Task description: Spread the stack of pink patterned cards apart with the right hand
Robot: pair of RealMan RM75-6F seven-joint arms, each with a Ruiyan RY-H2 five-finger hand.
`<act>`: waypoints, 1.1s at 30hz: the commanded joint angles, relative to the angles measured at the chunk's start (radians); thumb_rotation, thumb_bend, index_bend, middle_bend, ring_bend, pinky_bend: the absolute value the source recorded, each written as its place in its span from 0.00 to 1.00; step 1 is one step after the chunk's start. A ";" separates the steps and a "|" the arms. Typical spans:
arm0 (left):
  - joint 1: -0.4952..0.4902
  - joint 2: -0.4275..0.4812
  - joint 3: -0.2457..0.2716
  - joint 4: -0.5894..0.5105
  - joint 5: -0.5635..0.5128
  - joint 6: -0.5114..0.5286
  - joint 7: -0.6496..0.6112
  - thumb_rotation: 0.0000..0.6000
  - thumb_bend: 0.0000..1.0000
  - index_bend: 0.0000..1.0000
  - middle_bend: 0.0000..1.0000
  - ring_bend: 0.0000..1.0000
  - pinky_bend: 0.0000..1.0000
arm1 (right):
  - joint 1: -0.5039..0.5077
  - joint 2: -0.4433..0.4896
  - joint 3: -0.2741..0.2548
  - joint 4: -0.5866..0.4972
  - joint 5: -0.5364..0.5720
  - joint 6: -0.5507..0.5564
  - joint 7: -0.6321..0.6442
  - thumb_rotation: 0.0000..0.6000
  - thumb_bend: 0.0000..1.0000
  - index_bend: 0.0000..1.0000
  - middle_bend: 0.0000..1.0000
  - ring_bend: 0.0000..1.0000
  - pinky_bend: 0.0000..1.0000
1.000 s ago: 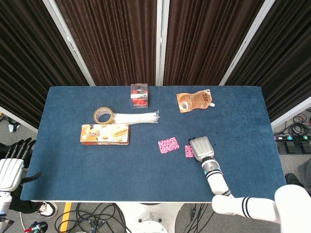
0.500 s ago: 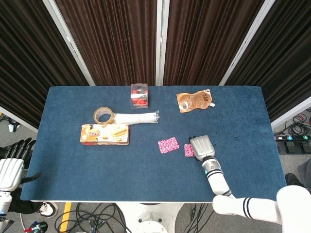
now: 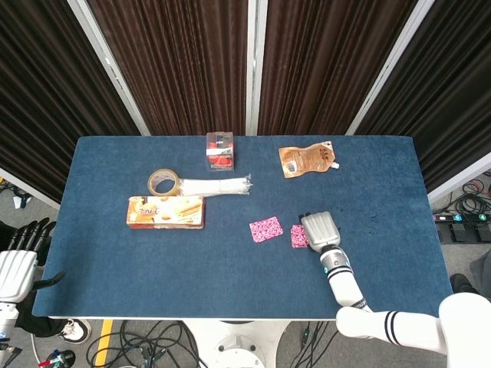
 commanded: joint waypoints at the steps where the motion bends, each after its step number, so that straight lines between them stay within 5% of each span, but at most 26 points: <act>1: 0.000 0.000 0.000 0.000 0.001 0.000 0.001 1.00 0.00 0.07 0.03 0.00 0.10 | 0.002 0.007 0.010 0.004 0.006 0.003 0.001 1.00 0.14 0.44 0.43 0.73 0.88; 14: 0.000 0.002 0.002 -0.004 0.003 0.000 0.009 1.00 0.00 0.07 0.03 0.00 0.10 | 0.063 -0.035 0.091 0.260 0.116 -0.085 -0.018 1.00 0.15 0.44 0.42 0.73 0.88; 26: -0.001 0.000 0.004 0.001 -0.002 -0.011 0.013 1.00 0.00 0.07 0.03 0.00 0.10 | 0.060 -0.105 0.087 0.418 0.100 -0.174 0.046 1.00 0.14 0.44 0.39 0.73 0.88; 29: -0.001 0.001 0.004 -0.002 -0.001 -0.009 0.016 1.00 0.00 0.07 0.03 0.00 0.10 | 0.057 -0.099 0.086 0.412 0.094 -0.184 0.050 1.00 0.12 0.38 0.34 0.73 0.88; 33: 0.001 0.001 0.001 -0.002 -0.003 -0.004 0.018 1.00 0.00 0.07 0.03 0.00 0.10 | 0.056 -0.075 0.082 0.382 0.114 -0.205 0.036 1.00 0.10 0.15 0.23 0.72 0.88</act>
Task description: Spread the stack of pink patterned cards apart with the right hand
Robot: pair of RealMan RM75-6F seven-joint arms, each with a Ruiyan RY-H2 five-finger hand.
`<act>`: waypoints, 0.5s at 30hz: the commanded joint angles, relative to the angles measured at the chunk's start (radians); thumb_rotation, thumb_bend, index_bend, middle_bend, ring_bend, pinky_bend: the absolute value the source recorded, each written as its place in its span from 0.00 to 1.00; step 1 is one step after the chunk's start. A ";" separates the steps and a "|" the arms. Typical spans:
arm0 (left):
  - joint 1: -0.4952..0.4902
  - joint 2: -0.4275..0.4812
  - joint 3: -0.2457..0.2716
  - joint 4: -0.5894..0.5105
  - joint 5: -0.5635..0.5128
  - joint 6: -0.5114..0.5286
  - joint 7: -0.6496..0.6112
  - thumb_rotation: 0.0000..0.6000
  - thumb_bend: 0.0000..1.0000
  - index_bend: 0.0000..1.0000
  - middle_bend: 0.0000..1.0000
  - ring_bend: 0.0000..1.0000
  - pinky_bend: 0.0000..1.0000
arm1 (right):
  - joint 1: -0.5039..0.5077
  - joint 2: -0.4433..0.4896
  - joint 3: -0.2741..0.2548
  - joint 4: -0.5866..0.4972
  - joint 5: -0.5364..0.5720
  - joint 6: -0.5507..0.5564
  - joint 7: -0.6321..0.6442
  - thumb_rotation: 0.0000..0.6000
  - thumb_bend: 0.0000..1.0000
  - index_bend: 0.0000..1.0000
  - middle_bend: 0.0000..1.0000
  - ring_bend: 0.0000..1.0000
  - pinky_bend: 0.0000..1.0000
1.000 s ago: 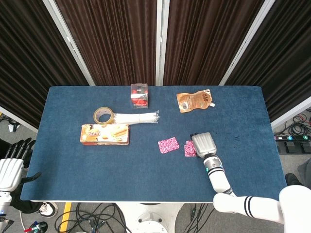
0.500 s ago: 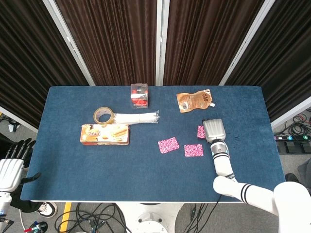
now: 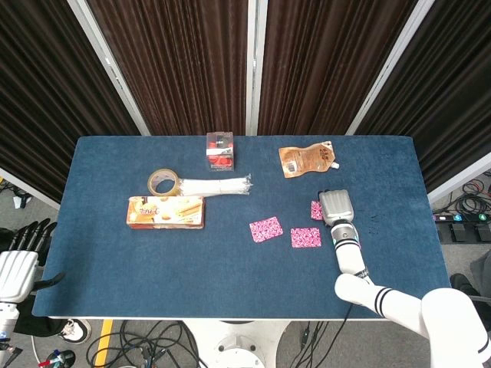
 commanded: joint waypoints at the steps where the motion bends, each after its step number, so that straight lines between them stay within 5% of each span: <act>1: 0.001 -0.001 -0.001 0.001 -0.003 0.001 0.000 1.00 0.00 0.07 0.03 0.00 0.10 | 0.000 0.020 -0.002 -0.028 0.015 -0.010 -0.011 1.00 0.09 0.10 0.19 0.72 0.88; 9: 0.002 -0.002 -0.003 0.003 -0.006 0.002 -0.005 1.00 0.00 0.07 0.03 0.00 0.10 | -0.018 0.121 0.008 -0.207 -0.068 0.061 0.033 1.00 0.08 0.02 0.14 0.72 0.88; 15: 0.000 -0.001 -0.006 -0.002 0.002 0.011 -0.002 1.00 0.00 0.07 0.03 0.00 0.10 | -0.123 0.287 -0.010 -0.484 -0.310 0.255 0.167 1.00 0.07 0.07 0.25 0.72 0.87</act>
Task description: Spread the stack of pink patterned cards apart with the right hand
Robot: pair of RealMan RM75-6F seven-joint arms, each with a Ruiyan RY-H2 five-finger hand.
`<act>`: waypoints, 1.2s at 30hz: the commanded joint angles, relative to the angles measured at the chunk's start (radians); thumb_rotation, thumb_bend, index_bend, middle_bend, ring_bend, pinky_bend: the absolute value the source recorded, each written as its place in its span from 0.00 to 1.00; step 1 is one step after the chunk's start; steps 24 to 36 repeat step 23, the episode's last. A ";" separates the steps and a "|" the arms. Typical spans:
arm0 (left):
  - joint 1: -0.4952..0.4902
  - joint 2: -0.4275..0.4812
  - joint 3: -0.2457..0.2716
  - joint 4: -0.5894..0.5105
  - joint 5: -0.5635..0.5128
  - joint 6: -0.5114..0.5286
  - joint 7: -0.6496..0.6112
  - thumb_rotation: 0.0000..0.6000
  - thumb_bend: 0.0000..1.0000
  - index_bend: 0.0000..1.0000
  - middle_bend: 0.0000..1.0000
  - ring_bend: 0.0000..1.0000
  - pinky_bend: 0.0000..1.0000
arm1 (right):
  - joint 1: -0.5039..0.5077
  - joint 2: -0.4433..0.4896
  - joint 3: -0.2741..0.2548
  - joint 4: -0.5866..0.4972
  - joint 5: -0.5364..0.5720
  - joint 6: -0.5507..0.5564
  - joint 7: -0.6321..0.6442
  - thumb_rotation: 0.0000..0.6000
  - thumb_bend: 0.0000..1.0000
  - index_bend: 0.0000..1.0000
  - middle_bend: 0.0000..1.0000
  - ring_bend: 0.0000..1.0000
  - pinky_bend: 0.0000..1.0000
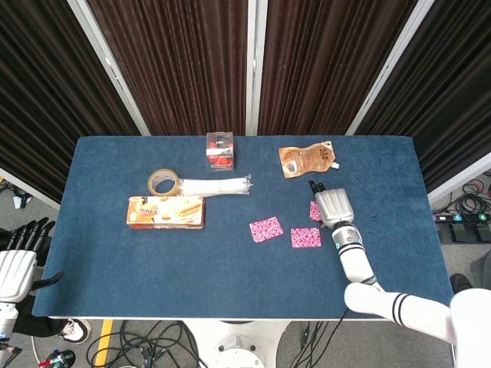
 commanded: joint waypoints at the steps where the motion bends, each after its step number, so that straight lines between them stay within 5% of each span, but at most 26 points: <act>1: -0.001 -0.003 -0.003 0.000 0.003 0.006 0.002 1.00 0.00 0.07 0.03 0.00 0.10 | -0.121 0.139 -0.041 -0.193 -0.266 0.204 0.145 1.00 0.08 0.07 0.28 0.71 0.87; 5: -0.004 -0.005 -0.006 -0.004 0.008 0.011 0.006 1.00 0.00 0.07 0.03 0.00 0.10 | -0.254 0.201 -0.150 -0.190 -0.495 0.388 0.251 1.00 0.10 0.08 0.29 0.53 0.77; 7: -0.005 -0.005 -0.006 -0.008 0.012 0.015 0.010 1.00 0.00 0.07 0.03 0.00 0.10 | -0.313 0.221 -0.185 -0.177 -0.558 0.459 0.304 1.00 0.10 0.09 0.25 0.38 0.61; 10: -0.009 -0.002 -0.009 -0.015 0.016 0.017 0.018 1.00 0.00 0.07 0.03 0.00 0.10 | -0.388 0.262 -0.247 -0.148 -0.625 0.514 0.347 1.00 0.10 0.05 0.09 0.06 0.20; 13: -0.015 0.002 -0.014 -0.025 0.020 0.019 0.026 1.00 0.00 0.07 0.03 0.00 0.10 | -0.457 0.288 -0.295 -0.136 -0.639 0.538 0.320 1.00 0.10 0.00 0.00 0.00 0.02; 23: -0.012 -0.004 -0.014 -0.021 0.023 0.033 0.028 1.00 0.00 0.07 0.03 0.00 0.10 | -0.565 0.285 -0.307 -0.104 -0.666 0.542 0.428 1.00 0.09 0.00 0.00 0.00 0.00; 36: -0.012 -0.004 -0.014 -0.021 0.023 0.033 0.028 1.00 0.00 0.07 0.03 0.00 0.10 | -0.565 0.285 -0.307 -0.104 -0.666 0.542 0.428 1.00 0.09 0.00 0.00 0.00 0.00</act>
